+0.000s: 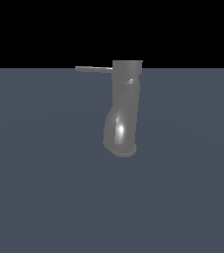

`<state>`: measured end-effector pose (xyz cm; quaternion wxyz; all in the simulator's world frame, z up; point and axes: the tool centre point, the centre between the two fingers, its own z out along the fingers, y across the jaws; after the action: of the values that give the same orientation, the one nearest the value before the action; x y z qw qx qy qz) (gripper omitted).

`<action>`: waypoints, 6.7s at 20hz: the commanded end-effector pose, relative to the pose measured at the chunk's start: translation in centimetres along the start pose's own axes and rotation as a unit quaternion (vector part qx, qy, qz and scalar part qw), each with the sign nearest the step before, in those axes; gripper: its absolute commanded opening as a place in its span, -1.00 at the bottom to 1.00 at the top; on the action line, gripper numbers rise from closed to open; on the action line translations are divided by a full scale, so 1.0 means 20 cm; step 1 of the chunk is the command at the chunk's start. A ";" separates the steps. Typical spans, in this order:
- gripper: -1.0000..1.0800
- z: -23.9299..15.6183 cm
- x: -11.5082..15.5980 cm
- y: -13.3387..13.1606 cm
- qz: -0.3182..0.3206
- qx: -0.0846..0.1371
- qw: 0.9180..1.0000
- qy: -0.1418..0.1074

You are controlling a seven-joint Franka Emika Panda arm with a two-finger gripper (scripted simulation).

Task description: Turn on the faucet by rotating a designated handle.

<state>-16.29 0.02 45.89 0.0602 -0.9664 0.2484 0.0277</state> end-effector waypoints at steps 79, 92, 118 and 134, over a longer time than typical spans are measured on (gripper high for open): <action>-1.00 0.90 0.63 -0.68 0.579 -0.018 0.813 0.064; -1.00 0.90 0.48 -0.61 0.579 -0.018 0.813 0.064; -1.00 0.89 0.29 -0.35 0.580 -0.017 0.812 0.065; -1.00 0.88 0.18 -0.11 0.579 -0.017 0.813 0.064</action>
<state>-11.90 3.17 28.44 0.0011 -0.6467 0.7628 -0.0010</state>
